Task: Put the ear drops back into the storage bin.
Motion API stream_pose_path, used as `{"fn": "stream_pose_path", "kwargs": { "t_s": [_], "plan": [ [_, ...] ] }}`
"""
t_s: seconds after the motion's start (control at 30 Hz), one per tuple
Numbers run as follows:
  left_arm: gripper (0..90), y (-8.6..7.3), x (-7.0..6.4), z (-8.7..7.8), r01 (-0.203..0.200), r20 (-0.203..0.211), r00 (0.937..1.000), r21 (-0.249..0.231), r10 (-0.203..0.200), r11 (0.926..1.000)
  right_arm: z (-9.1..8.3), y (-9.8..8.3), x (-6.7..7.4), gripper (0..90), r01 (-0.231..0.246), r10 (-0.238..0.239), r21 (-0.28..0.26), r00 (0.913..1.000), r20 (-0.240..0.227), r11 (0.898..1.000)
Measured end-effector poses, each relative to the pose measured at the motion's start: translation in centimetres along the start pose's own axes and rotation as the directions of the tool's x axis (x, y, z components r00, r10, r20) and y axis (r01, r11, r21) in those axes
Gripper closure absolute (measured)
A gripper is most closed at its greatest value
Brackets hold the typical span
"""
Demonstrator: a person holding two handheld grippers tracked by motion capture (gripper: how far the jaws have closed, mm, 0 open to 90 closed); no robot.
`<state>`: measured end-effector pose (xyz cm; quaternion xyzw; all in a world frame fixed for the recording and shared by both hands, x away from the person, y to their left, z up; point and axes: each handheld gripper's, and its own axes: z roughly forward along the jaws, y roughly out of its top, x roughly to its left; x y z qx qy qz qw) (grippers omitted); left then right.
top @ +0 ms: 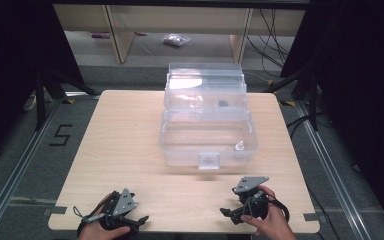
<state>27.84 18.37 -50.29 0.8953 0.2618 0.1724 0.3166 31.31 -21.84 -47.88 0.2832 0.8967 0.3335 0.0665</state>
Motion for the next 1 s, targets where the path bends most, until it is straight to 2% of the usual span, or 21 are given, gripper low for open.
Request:
{"fn": "stream_pose_path", "kwargs": {
  "t_s": [0.07, 0.1, 0.13, 0.17, 0.2, 0.23, 0.27, 0.37, 0.43, 0.47, 0.57, 0.63, 0.7, 0.73, 0.77, 0.8, 0.83, 0.9, 0.93, 0.97, 1.0],
  "plan": [
    [15.6, 0.0, -0.1, 0.0, 0.011, 0.000, 0.9999, 0.000, -0.011, 0.9999, -0.1, -0.3, 0.3, 18.8, -0.050, 0.050, 0.017, 0.9986, 0.018, 0.999],
    [15.6, 0.0, 0.0, 0.0, -0.001, 0.000, 1.0000, 0.000, 0.001, 1.0000, 0.1, -0.3, 0.1, 18.9, -0.010, 0.010, 0.004, 0.9999, 0.003, 1.000],
    [15.6, 0.0, 0.0, 0.0, -0.001, 0.000, 1.0000, 0.000, 0.001, 1.0000, 0.2, -0.5, 0.2, 18.9, -0.015, 0.015, 0.000, 0.9998, 0.010, 1.000],
    [15.6, 0.0, 0.0, 0.0, -0.001, -0.001, 1.0000, 0.001, 0.001, 1.0000, -0.1, -0.6, 0.5, 18.9, -0.061, 0.061, 0.035, 0.9981, 0.009, 0.998],
    [15.6, 0.0, 0.0, 0.0, -0.001, -0.001, 1.0000, 0.001, 0.001, 1.0000, 0.1, -0.7, 0.5, 18.9, -0.055, 0.055, 0.024, 0.9985, -0.006, 0.998],
    [15.6, 0.0, 0.0, 0.0, -0.001, -0.001, 1.0000, 0.000, 0.001, 1.0000, -0.1, -0.9, 0.6, 18.9, -0.054, 0.054, 0.043, 0.9986, 0.004, 0.998],
    [15.6, 0.0, 0.0, 0.0, -0.001, -0.002, 1.0000, 0.001, 0.001, 1.0000, 0.0, -1.0, 0.6, 18.8, -0.039, 0.039, 0.029, 0.9992, 0.002, 0.999],
    [15.6, 0.0, 0.0, 0.0, -0.002, -0.001, 1.0000, 0.001, 0.002, 1.0000, -0.1, -1.3, 0.9, 18.9, -0.071, 0.071, 0.041, 0.9975, 0.004, 0.997],
    [15.6, 0.0, 0.0, 0.0, -0.001, -0.001, 1.0000, 0.001, 0.001, 1.0000, -0.1, -1.5, 0.7, 18.9, -0.047, 0.046, 0.039, 0.9989, 0.008, 0.998],
    [15.6, 0.0, 0.0, 0.0, -0.001, -0.002, 1.0000, 0.001, 0.001, 1.0000, -0.1, -1.5, 0.7, 18.9, -0.049, 0.050, 0.048, 0.9987, -0.010, 0.998],
    [15.6, 0.0, 0.0, 0.0, -0.002, -0.002, 1.0000, 0.001, 0.002, 1.0000, -0.2, -1.7, 0.7, 18.8, -0.038, 0.037, 0.057, 0.9992, 0.017, 0.998],
    [15.6, 0.0, 0.0, 0.0, -0.002, -0.002, 1.0000, 0.001, 0.002, 1.0000, -0.3, -1.8, 0.8, 18.8, -0.055, 0.055, 0.074, 0.9984, 0.013, 0.996],
    [15.6, 0.0, 0.0, 0.0, -0.002, -0.002, 1.0000, 0.002, 0.002, 1.0000, -0.1, -1.8, 1.0, 18.8, -0.066, 0.065, 0.060, 0.9977, 0.019, 0.996],
    [15.6, 0.0, 0.0, 0.0, -0.001, -0.002, 1.0000, 0.001, 0.001, 1.0000, -0.2, -1.8, 0.9, 18.8, -0.051, 0.050, 0.072, 0.9986, 0.015, 0.996],
    [15.6, 0.0, 0.0, 0.0, -0.002, -0.002, 1.0000, 0.001, 0.002, 1.0000, -0.2, -1.8, 0.9, 18.8, -0.060, 0.060, 0.081, 0.9982, 0.011, 0.995],
    [15.6, 0.0, 0.0, 0.0, -0.002, -0.002, 1.0000, 0.001, 0.002, 1.0000, -0.2, -1.8, 0.9, 18.8, -0.060, 0.060, 0.081, 0.9982, 0.011, 0.995],
    [15.6, 0.0, 0.0, 0.0, -0.001, -0.002, 1.0000, 0.001, 0.001, 1.0000, -0.1, -1.8, 0.7, 18.8, -0.038, 0.037, 0.076, 0.9993, 0.003, 0.996],
    [15.6, 0.0, 0.0, 0.0, 0.000, -0.002, 1.0000, 0.002, 0.000, 1.0000, -0.1, -1.8, 0.7, 18.8, -0.039, 0.039, 0.077, 0.9992, 0.004, 0.996],
    [15.6, 0.0, 0.0, 0.0, -0.001, -0.002, 1.0000, 0.002, 0.001, 1.0000, 0.0, -1.9, 0.6, 18.8, -0.016, 0.015, 0.071, 0.9998, 0.010, 0.997],
    [15.6, 0.0, -0.1, 0.0, 0.007, -0.002, 1.0000, 0.001, -0.007, 1.0000, -0.1, -1.9, 0.8, 18.8, -0.047, 0.046, 0.076, 0.9989, 0.012, 0.996],
    [15.6, 0.0, -0.1, 0.0, 0.013, -0.001, 0.9999, 0.000, -0.013, 0.9999, -0.2, -1.9, 0.8, 18.8, -0.054, 0.053, 0.083, 0.9984, 0.018, 0.995]
  ]
}}
